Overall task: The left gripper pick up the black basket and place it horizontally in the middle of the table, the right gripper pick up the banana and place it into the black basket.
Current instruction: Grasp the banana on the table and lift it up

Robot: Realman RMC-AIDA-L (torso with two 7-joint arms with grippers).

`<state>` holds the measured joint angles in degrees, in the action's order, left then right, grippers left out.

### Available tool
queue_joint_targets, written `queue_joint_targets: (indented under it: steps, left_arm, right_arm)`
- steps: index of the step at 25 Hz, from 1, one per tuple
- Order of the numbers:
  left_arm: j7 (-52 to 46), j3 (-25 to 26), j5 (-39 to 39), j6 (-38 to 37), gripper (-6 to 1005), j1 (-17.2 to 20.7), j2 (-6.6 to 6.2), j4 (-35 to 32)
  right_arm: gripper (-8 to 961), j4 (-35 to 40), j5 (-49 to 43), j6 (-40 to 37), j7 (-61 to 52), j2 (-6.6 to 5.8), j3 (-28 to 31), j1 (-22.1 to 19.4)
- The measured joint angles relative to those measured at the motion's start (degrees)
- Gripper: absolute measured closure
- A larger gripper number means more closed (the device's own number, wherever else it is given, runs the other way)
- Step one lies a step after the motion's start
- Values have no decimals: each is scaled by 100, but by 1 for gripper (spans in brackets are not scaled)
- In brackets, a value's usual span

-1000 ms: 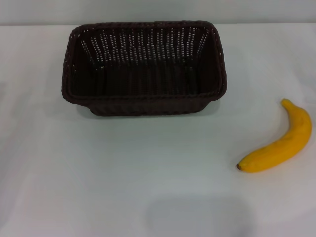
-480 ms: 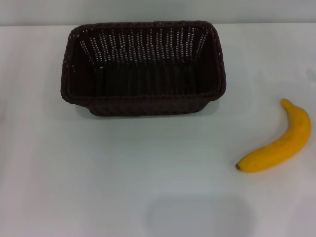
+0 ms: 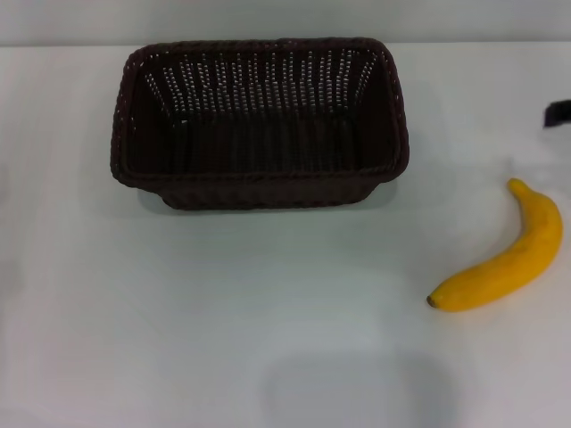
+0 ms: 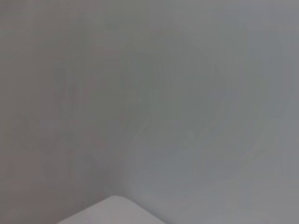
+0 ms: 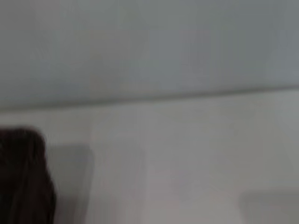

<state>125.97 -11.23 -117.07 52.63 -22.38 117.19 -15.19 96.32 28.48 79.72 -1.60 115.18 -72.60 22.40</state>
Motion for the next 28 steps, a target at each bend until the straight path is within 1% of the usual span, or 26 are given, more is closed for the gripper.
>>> queue_joint_targets:
  steps: [2, 5, 8, 11, 16, 21, 28]
  left_arm:
    - [3, 1, -5, -4, 228, -40, -40, 56]
    - [-14, 3, -13, -6, 229, -72, -77, 77]
    - [-14, 6, -16, 0, 229, -82, -81, 86]
    - [-13, 7, -47, 14, 228, -86, -82, 115]
    - [-11, 7, -74, 24, 227, -70, -60, 122]
    - [28, -11, -77, 24, 227, -68, -41, 122]
    - [39, -13, -76, 12, 227, -77, -38, 122]
  right_arm:
    - [92, 75, -241, 332, -351, 8, -452, 231]
    - [95, 21, -674, 632, -904, 11, -1181, 536]
    - [98, -126, -1179, 935, -1325, 19, -1647, 730]
    - [100, -248, -1227, 969, -1459, 41, -1737, 768]
    - [105, -552, -1229, 849, -1486, 59, -1757, 688]
    - [175, -935, -1221, 618, -1490, 57, -1805, 660]
    - [210, -1407, -1154, 293, -1491, 60, -1822, 697]
